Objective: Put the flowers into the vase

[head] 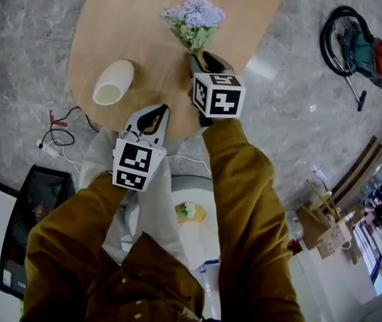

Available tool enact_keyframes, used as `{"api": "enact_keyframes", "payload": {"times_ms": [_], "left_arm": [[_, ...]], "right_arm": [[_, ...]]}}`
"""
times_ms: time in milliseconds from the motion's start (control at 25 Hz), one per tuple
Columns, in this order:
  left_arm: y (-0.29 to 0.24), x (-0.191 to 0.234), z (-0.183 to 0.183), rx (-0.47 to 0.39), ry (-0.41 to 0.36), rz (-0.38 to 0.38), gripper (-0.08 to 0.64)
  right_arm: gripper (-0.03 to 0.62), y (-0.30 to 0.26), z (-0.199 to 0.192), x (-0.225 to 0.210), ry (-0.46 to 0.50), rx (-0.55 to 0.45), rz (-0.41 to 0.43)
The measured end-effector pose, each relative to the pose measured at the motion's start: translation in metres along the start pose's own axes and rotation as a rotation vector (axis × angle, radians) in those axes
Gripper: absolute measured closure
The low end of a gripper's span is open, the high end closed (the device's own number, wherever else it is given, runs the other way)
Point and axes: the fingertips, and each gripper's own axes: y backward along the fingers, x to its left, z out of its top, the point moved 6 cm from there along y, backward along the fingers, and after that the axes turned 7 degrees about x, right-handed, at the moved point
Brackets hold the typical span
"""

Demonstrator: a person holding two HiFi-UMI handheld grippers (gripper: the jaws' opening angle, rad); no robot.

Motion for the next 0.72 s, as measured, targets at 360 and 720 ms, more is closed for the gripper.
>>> {"api": "enact_keyframes", "payload": {"times_ms": [360,720], "left_arm": [[0.000,-0.004,0.000,0.005,-0.013,-0.012,0.558],[0.005,0.002,0.004,0.003,-0.008,-0.024,0.558]], "right_arm": [[0.438,-0.012,0.013,-0.008,-0.036,0.095,0.075],[0.400,-0.029,0.020,-0.015,-0.075,0.158,0.072]]}}
